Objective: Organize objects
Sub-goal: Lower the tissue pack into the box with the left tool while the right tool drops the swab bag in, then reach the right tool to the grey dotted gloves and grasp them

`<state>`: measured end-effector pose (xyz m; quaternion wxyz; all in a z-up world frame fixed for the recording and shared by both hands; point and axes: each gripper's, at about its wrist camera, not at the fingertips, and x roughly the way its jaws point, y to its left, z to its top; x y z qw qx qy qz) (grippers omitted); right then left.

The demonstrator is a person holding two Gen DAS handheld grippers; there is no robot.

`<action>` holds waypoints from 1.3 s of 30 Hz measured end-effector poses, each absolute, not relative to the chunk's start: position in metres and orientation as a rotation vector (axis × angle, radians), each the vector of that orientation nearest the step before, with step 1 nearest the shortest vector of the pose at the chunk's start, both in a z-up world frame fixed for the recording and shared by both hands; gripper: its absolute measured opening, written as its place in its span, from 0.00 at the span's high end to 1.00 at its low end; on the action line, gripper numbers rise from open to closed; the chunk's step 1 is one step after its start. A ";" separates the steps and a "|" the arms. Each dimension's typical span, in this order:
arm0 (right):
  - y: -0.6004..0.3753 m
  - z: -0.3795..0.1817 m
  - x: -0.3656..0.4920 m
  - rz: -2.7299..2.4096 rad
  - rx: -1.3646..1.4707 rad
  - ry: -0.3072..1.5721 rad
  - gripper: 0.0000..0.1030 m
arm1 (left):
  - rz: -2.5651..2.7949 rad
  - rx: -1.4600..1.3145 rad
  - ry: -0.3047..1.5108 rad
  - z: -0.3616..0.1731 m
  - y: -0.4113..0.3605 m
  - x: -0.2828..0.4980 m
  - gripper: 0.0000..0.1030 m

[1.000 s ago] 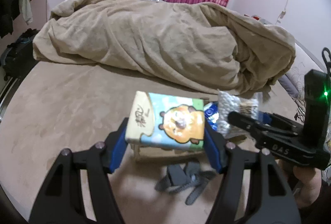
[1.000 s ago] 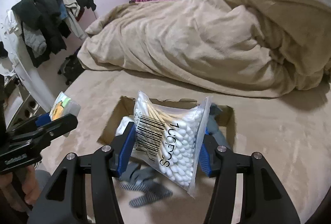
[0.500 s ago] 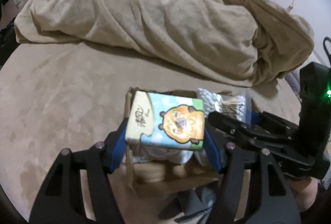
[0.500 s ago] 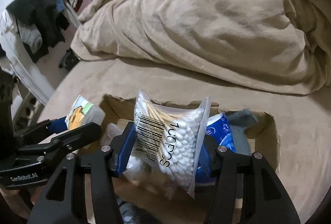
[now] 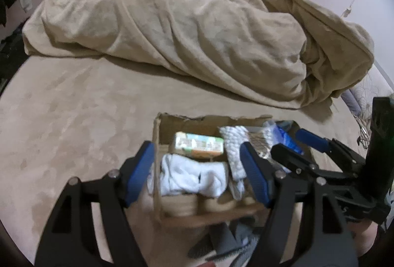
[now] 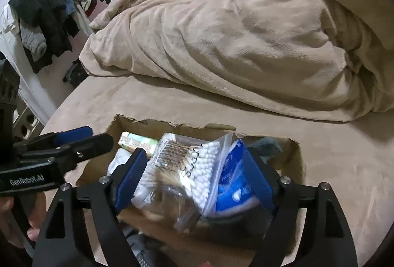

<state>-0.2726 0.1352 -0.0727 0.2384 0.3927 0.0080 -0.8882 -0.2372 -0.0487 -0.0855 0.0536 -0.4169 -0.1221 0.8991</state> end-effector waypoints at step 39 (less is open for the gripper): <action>0.178 0.020 -0.040 -2.525 0.998 0.155 0.19 | 2.862 -1.208 -0.182 -0.014 -0.035 0.011 0.23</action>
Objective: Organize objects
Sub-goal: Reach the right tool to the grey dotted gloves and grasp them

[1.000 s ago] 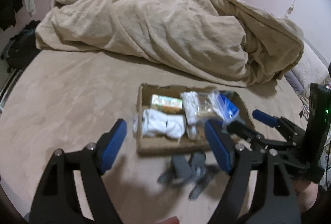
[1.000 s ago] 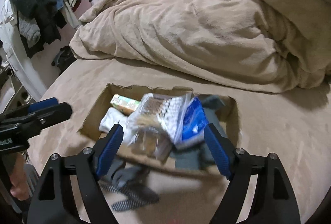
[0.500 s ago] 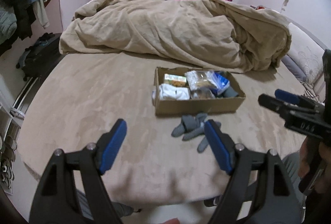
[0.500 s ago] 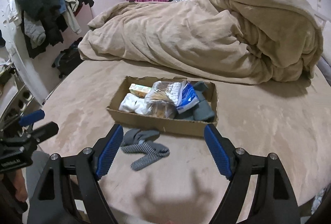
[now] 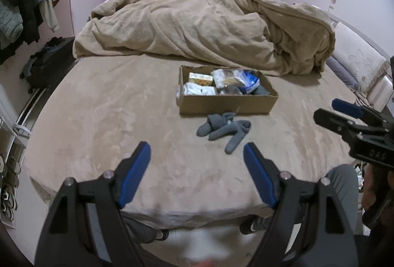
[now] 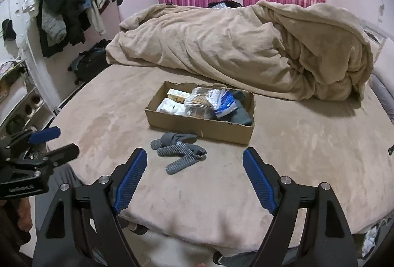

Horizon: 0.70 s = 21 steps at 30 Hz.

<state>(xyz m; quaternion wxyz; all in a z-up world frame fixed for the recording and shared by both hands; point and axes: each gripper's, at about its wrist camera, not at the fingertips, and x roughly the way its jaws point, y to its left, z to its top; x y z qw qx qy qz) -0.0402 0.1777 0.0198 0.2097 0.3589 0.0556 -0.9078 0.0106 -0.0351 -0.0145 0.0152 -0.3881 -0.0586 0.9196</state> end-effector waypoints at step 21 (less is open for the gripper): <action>0.163 -0.039 -0.081 -2.457 1.132 0.154 0.19 | 2.834 -1.348 -0.236 -0.081 -0.048 -0.042 0.06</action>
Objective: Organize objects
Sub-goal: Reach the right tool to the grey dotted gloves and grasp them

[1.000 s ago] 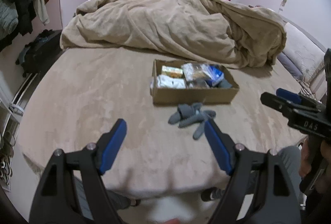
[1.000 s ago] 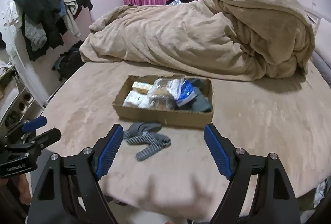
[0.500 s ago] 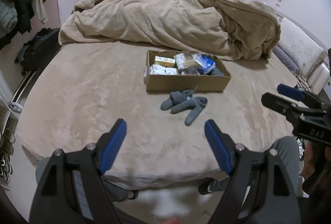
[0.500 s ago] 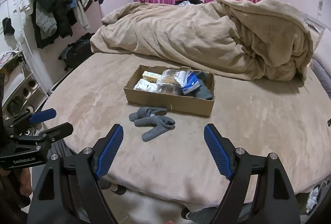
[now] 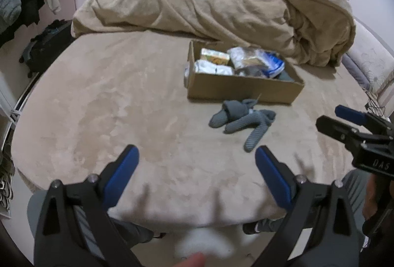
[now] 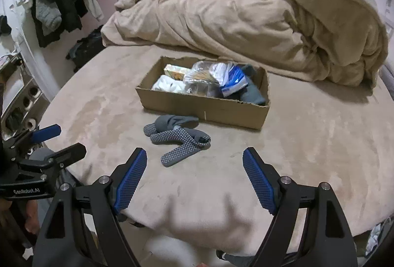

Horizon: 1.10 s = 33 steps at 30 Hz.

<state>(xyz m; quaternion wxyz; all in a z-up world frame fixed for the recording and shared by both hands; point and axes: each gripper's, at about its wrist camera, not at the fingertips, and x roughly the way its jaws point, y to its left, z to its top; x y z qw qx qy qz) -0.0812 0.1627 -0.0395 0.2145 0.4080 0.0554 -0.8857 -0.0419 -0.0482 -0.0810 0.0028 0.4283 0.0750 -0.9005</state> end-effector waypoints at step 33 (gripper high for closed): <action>0.105 -0.146 -0.168 -2.300 1.315 0.164 0.71 | -2.733 1.487 0.292 -0.153 -0.069 -0.110 0.06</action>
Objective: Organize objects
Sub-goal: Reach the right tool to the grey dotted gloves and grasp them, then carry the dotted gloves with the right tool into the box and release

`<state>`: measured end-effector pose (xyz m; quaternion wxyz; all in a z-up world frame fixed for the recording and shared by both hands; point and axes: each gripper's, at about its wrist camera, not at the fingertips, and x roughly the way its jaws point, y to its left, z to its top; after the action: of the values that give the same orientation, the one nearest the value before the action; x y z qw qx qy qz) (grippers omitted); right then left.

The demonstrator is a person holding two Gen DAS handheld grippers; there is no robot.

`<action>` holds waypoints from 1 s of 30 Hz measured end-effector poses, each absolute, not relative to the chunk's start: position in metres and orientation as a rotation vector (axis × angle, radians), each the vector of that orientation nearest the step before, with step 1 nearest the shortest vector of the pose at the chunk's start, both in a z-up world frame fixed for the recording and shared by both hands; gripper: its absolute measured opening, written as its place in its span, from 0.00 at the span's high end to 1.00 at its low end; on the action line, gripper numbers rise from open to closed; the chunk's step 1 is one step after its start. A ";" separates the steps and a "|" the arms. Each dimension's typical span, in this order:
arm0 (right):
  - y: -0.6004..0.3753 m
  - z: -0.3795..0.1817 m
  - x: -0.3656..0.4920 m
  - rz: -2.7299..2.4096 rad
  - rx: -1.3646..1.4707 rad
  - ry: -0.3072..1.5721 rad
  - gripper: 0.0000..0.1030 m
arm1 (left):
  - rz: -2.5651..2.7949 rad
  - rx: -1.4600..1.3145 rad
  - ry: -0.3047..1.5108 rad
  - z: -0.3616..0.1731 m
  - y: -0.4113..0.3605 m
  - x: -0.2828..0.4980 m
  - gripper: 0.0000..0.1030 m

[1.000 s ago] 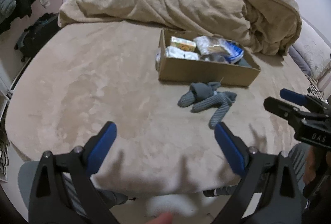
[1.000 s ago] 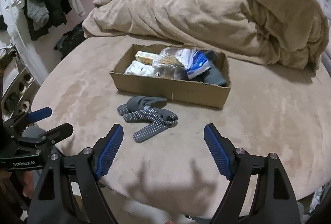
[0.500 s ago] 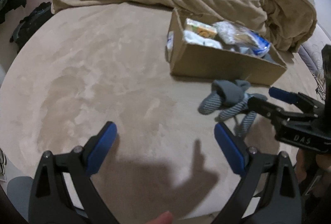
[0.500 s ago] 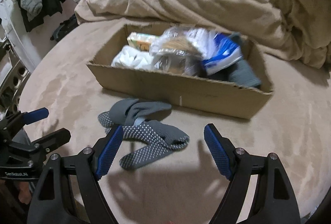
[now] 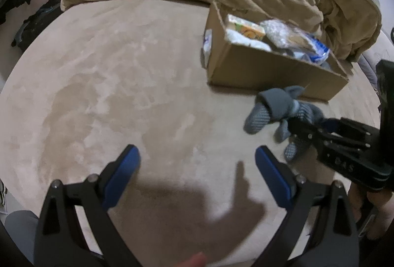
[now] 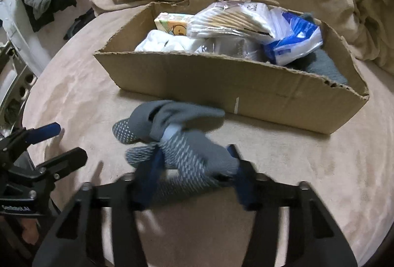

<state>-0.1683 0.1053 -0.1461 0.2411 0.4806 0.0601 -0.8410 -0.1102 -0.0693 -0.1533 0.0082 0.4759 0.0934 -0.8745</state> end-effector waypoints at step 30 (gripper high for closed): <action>0.083 -0.065 -0.206 -2.374 1.074 0.246 0.82 | -2.841 1.276 0.231 -0.077 -0.086 -0.148 0.06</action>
<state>-0.2061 0.0827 -0.0651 0.2591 0.3963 0.0906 -0.8761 -0.1484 -0.0864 -0.0773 0.0094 0.4086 0.0740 -0.9096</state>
